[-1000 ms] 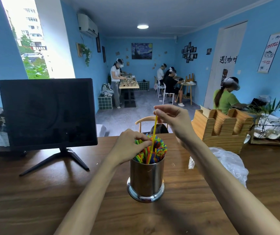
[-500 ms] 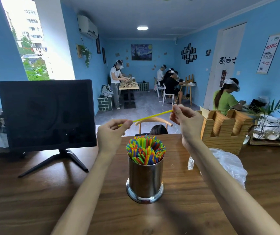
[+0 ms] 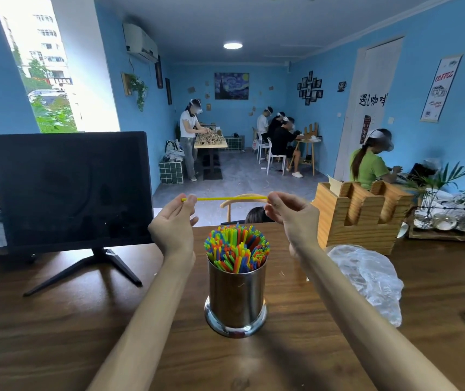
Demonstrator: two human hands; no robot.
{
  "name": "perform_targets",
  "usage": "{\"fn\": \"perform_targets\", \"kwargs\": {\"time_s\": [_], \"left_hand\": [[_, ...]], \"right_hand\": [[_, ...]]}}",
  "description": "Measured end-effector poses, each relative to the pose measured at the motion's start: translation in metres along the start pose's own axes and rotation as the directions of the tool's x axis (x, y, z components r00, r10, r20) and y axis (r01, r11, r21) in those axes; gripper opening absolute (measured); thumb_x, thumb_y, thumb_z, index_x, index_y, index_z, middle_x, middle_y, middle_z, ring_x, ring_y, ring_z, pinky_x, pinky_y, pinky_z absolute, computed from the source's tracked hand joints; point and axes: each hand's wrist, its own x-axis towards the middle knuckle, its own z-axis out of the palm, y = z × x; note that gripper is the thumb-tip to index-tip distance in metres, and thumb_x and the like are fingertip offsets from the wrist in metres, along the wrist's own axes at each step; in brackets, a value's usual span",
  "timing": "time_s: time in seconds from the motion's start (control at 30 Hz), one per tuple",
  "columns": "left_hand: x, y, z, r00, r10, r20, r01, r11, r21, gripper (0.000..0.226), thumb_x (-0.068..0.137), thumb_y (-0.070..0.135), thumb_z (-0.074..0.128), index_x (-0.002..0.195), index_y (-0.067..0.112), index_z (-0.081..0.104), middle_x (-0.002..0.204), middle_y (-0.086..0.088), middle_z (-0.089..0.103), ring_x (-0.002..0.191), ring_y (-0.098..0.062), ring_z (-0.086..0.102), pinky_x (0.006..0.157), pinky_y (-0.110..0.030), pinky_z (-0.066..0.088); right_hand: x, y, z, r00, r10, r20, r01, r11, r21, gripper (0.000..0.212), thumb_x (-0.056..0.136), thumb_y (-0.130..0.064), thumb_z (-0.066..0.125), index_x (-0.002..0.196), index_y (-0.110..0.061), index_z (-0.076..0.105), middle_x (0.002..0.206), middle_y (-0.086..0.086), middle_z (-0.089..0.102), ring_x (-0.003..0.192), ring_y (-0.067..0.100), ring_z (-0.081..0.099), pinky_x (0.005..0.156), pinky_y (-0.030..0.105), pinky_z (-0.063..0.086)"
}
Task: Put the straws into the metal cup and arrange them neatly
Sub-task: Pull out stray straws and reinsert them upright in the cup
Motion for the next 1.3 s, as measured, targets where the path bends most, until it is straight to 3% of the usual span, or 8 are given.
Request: {"fn": "perform_targets", "kwargs": {"time_s": [0.17,0.33,0.43,0.5,0.7,0.9,1.1,1.3], "left_hand": [[-0.004,-0.003,-0.003,0.954,0.056,0.295,-0.183,0.887,0.424,0.023,0.081,0.036,0.084,0.092,0.016,0.082,0.082,0.006,0.078,0.069,0.005,0.066,0.073,-0.021,0.056],[-0.011,-0.003,-0.007,0.764,-0.015,0.645,-0.476,0.662,0.579,0.009,0.079,0.039,0.085,0.075,0.034,0.078,0.07,0.014,0.073,0.068,0.006,0.063,0.059,-0.013,0.047],[-0.006,-0.005,-0.011,0.77,-0.019,0.638,-0.493,0.617,0.613,0.011,0.078,0.044,0.084,0.077,0.038,0.074,0.074,0.008,0.067,0.069,-0.003,0.058,0.066,-0.029,0.051],[-0.002,-0.003,-0.015,0.785,-0.05,0.618,-0.467,0.608,0.642,0.016,0.08,0.048,0.082,0.077,0.035,0.072,0.075,0.004,0.065,0.072,-0.007,0.058,0.068,-0.03,0.051],[0.0,0.006,-0.022,0.766,-0.103,0.634,-0.43,0.651,0.625,0.02,0.097,0.038,0.066,0.087,0.023,0.075,0.079,0.005,0.068,0.076,-0.005,0.058,0.061,-0.008,0.042],[0.004,-0.004,-0.03,0.703,-0.135,0.699,-0.441,0.688,0.576,0.003,0.092,0.036,0.073,0.092,0.033,0.075,0.085,0.007,0.068,0.078,-0.005,0.058,0.067,-0.013,0.045],[0.001,-0.004,-0.033,0.586,-0.234,0.776,-0.46,0.692,0.556,0.024,0.08,0.046,0.083,0.099,0.036,0.073,0.096,0.008,0.066,0.081,-0.005,0.061,0.071,-0.021,0.053],[-0.004,-0.013,-0.025,0.734,-0.011,0.679,-0.472,0.711,0.521,0.004,0.09,0.034,0.075,0.091,0.032,0.072,0.082,0.003,0.06,0.067,-0.001,0.046,0.062,-0.017,0.043]], "right_hand": [[0.01,-0.012,0.004,0.993,-0.074,-0.09,0.082,0.993,0.086,0.024,0.091,-0.007,0.073,0.113,-0.012,0.064,0.087,0.009,0.077,0.084,0.029,0.074,0.078,0.038,0.062],[0.013,-0.026,0.013,0.954,-0.293,-0.065,0.286,0.953,-0.102,0.024,0.102,-0.008,0.06,0.121,-0.023,0.058,0.101,0.003,0.068,0.083,0.011,0.074,0.071,0.027,0.06],[0.011,-0.019,0.013,0.897,-0.441,0.03,0.42,0.831,-0.366,0.026,0.102,-0.012,0.059,0.126,-0.022,0.058,0.099,-0.006,0.064,0.075,0.001,0.067,0.065,0.019,0.053],[0.009,-0.008,0.012,0.896,-0.409,0.17,0.439,0.764,-0.473,0.028,0.101,-0.012,0.061,0.126,-0.022,0.061,0.099,-0.009,0.064,0.073,0.006,0.067,0.06,0.021,0.053],[-0.003,0.028,0.008,0.853,0.038,0.52,0.43,0.513,-0.743,0.01,0.092,-0.024,0.074,0.101,-0.02,0.077,0.089,-0.014,0.069,0.078,-0.001,0.063,0.074,0.024,0.057],[-0.002,0.023,0.007,0.835,0.1,0.542,0.418,0.525,-0.741,0.013,0.092,-0.026,0.073,0.101,-0.021,0.079,0.094,-0.008,0.076,0.082,0.002,0.067,0.067,0.009,0.049],[-0.002,0.032,0.001,0.827,0.092,0.555,0.431,0.529,-0.731,0.022,0.096,-0.024,0.068,0.118,-0.025,0.071,0.103,-0.007,0.073,0.088,0.001,0.065,0.069,0.01,0.047],[0.001,0.031,-0.004,0.83,0.081,0.551,0.356,0.685,-0.636,0.016,0.093,-0.027,0.071,0.109,-0.024,0.069,0.098,-0.008,0.072,0.091,0.005,0.067,0.072,0.012,0.05]]}}
